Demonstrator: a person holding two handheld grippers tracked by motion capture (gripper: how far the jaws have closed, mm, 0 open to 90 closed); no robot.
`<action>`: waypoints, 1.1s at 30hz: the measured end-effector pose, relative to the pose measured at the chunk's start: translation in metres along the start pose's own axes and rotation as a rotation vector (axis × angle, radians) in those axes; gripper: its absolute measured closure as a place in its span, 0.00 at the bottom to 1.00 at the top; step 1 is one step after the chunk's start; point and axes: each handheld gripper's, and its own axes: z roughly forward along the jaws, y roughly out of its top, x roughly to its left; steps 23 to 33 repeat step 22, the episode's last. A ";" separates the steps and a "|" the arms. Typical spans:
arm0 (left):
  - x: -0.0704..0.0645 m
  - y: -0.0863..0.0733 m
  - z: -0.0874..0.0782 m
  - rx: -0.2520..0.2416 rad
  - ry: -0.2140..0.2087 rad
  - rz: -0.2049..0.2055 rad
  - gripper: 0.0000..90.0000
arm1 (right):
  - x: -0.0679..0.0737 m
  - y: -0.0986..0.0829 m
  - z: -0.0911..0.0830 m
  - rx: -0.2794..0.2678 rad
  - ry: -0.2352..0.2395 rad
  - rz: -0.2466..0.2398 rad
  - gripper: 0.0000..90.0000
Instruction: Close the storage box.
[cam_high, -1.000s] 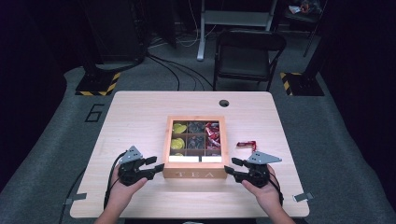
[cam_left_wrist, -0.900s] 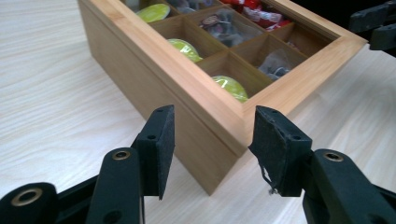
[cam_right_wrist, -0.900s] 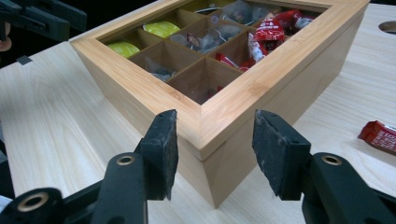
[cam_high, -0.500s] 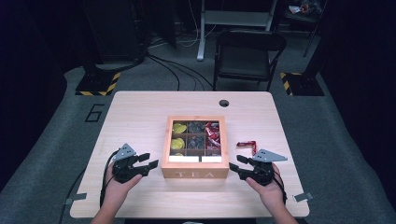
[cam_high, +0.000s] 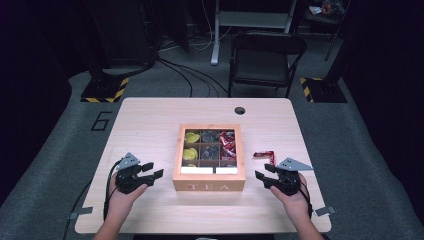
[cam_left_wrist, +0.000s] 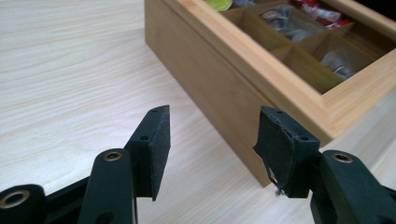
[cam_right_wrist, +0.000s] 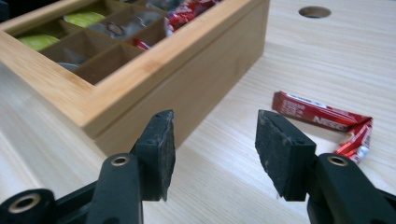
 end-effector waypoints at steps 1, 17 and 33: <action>0.001 -0.001 0.001 -0.002 0.003 -0.009 0.50 | -0.001 -0.001 0.001 0.002 -0.002 0.006 0.52; 0.010 -0.008 0.010 0.035 0.028 -0.014 0.46 | -0.008 -0.008 0.012 0.059 -0.018 0.004 0.49; 0.007 -0.007 0.009 0.053 0.004 0.017 0.45 | -0.008 -0.009 0.012 0.070 -0.017 0.001 0.48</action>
